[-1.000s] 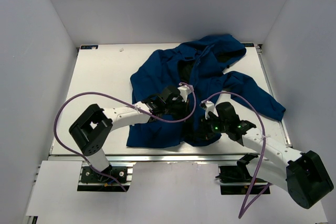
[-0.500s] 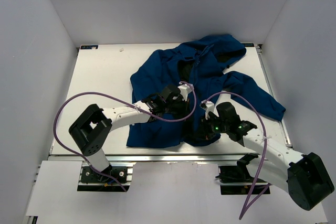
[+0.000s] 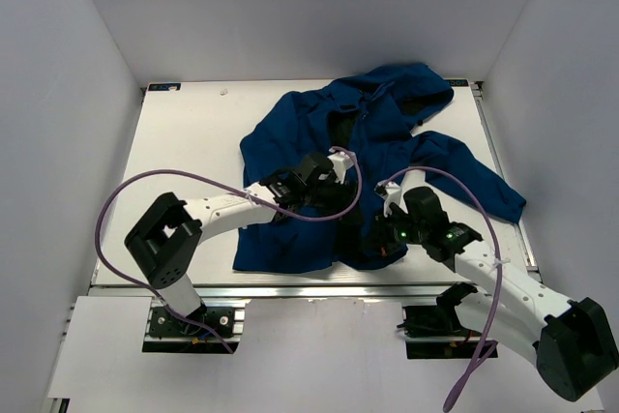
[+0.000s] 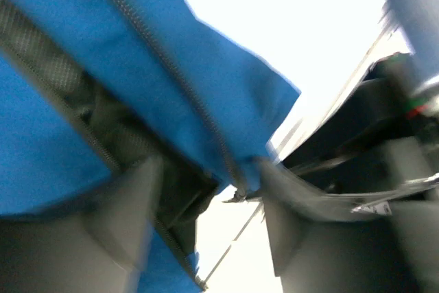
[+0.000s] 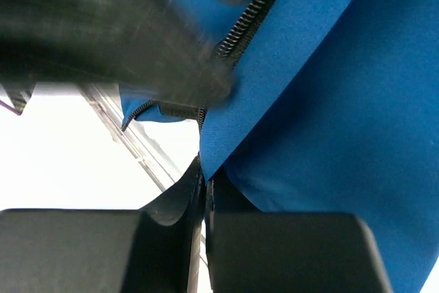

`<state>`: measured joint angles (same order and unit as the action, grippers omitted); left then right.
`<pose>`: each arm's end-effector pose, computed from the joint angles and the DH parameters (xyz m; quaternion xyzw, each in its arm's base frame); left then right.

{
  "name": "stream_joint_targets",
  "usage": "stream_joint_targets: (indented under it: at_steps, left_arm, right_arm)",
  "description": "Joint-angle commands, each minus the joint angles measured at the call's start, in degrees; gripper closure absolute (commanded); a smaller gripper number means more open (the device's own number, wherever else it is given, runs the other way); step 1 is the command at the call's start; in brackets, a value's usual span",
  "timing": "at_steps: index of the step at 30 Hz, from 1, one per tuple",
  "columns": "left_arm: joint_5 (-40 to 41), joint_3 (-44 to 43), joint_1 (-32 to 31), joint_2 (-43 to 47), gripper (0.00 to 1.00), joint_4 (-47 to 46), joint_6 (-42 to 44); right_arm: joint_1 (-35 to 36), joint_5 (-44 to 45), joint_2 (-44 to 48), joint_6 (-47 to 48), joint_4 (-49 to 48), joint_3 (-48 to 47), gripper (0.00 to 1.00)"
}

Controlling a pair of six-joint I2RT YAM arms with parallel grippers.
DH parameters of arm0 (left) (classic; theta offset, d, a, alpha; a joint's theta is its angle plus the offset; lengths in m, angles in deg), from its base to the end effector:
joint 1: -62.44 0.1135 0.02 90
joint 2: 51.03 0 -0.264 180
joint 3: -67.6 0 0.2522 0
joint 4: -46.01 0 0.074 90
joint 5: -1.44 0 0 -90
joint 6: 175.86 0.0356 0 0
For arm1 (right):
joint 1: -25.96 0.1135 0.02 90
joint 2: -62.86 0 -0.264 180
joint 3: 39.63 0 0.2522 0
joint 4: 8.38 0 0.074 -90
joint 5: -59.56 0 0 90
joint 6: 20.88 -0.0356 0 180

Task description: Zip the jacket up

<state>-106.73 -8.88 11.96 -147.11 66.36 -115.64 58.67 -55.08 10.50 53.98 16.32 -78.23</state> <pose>0.2257 -0.2911 0.2222 0.2265 0.8682 -0.3786 0.2272 0.1493 0.1136 0.1964 -0.2260 0.8553 0.3479 0.3103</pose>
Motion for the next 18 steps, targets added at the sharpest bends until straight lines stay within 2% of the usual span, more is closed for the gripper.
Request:
stream_joint_targets:
  at_steps: [1,2,3,5,8,10,13,18]
  left_arm:
    - [2.43,1.71,0.03,4.92,0.22,5.88,-0.01]
    - [4.36,3.03,0.03,7.37,0.1,7.11,-0.45]
    - [5.33,5.3,0.03,8.52,0.04,7.9,-0.72]
    - [6.57,7.08,-0.06,10.28,0.04,10.44,-1.33]
    - [7.19,10.68,0.03,12.22,0.06,11.08,-2.65]
    - [5.87,13.05,0.03,12.05,0.14,9.33,-3.79]
    - [4.03,14.29,0.03,11.0,0.23,7.48,-4.85]
    - [4.28,14.56,-0.06,8.89,0.28,5.97,-5.55]
  right_arm:
    - [-0.89,2.84,1.65,-1.39,5.05,-4.33,1.0]
    - [-0.98,3.19,1.47,-1.39,6.88,-4.69,1.0]
    - [-1.15,3.2,1.38,-1.3,7.51,-5.04,1.0]
    - [-1.33,2.85,1.29,-1.48,8.31,-4.87,1.0]
    - [-1.51,2.15,1.03,-1.48,8.75,-4.43,1.0]
    - [-1.6,1.88,1.03,-1.39,8.49,-4.16,1.0]
    - [-1.6,1.62,0.86,-1.39,7.87,-3.9,1.0]
    - [-1.68,0.65,0.68,-1.56,6.82,-3.37,1.0]
